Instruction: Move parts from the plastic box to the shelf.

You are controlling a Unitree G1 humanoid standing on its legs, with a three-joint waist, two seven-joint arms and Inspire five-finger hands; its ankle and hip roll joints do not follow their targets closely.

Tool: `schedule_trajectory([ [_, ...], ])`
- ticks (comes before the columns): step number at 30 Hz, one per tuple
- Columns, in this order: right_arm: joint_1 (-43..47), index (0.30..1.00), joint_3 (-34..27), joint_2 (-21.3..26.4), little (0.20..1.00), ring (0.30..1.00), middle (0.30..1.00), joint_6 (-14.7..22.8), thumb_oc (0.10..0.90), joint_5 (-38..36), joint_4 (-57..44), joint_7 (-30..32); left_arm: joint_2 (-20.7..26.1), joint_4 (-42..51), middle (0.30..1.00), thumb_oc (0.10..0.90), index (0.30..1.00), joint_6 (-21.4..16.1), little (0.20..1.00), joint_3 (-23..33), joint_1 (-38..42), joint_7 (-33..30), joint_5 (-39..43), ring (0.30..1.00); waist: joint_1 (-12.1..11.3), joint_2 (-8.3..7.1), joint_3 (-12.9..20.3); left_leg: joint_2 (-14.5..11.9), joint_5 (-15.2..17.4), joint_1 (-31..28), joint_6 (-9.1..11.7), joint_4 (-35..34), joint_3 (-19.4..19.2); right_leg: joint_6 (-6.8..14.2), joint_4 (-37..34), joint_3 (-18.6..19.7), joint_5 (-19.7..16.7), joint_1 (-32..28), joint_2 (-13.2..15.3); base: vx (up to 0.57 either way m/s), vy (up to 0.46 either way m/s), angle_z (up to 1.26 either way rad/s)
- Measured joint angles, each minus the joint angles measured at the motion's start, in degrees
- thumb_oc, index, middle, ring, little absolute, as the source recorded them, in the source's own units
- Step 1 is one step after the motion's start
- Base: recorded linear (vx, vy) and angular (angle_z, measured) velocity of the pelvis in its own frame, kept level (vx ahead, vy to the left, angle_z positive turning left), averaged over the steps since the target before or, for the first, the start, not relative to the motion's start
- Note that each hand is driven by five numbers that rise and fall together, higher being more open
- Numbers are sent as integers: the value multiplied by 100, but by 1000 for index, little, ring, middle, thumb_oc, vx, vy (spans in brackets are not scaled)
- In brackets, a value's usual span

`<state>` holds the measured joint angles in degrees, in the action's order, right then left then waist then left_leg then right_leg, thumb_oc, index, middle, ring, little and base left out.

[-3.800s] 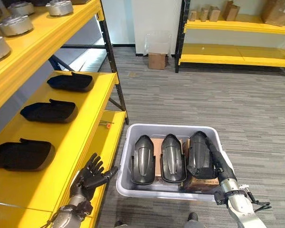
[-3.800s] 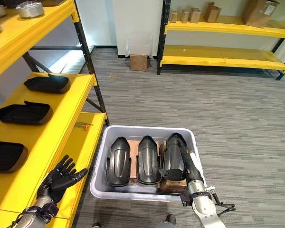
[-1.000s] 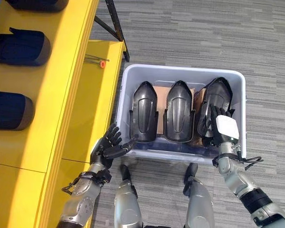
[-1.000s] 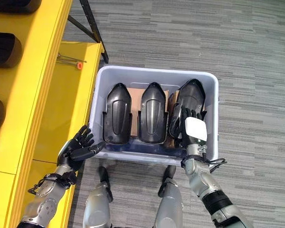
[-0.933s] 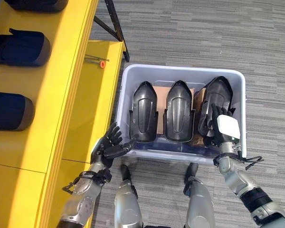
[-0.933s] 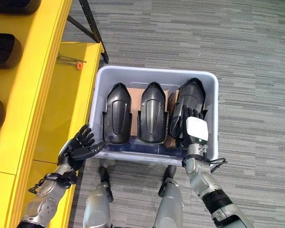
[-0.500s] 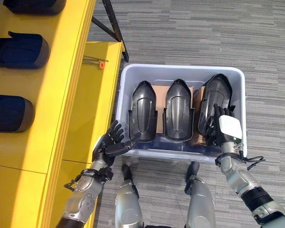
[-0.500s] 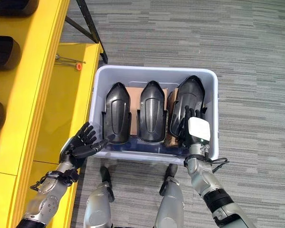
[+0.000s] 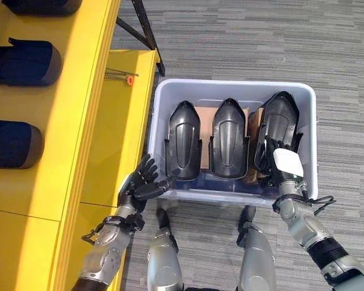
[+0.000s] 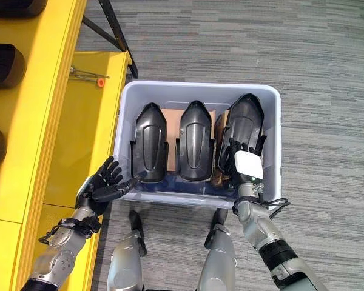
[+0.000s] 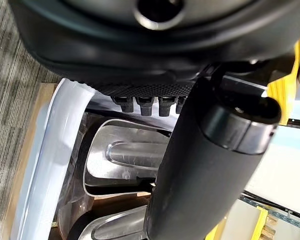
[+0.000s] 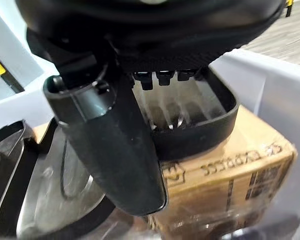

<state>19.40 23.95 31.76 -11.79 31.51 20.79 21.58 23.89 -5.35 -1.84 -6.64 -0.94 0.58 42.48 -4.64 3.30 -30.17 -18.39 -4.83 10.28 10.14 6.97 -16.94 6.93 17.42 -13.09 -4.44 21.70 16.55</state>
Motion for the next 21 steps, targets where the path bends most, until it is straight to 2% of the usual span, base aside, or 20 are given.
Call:
schedule_trajectory([
  [6,-34,1000,76,32,1000,1000,1000,174,900,342,-32,-147,0,-21,1000,900,1000,-76,1000,-1,1,2,2,1000,1,1,-1,41,12,154,-15,84,16,2,131,28,47,174,63,-5,1,0],
  [14,71,1000,226,150,1000,1000,1000,130,900,401,-55,-194,0,-47,1000,900,1000,-194,1000,-43,28,7,3,1000,0,-2,-3,51,54,532,-51,301,48,-19,302,70,74,523,113,-8,0,1],
  [21,533,1000,234,106,1000,1000,1000,-95,900,147,296,456,0,-66,1000,900,1000,-275,1000,-100,359,9,6,1000,-22,0,-4,48,133,1128,-55,720,178,-62,486,158,99,1031,168,-37,-1,1],
])
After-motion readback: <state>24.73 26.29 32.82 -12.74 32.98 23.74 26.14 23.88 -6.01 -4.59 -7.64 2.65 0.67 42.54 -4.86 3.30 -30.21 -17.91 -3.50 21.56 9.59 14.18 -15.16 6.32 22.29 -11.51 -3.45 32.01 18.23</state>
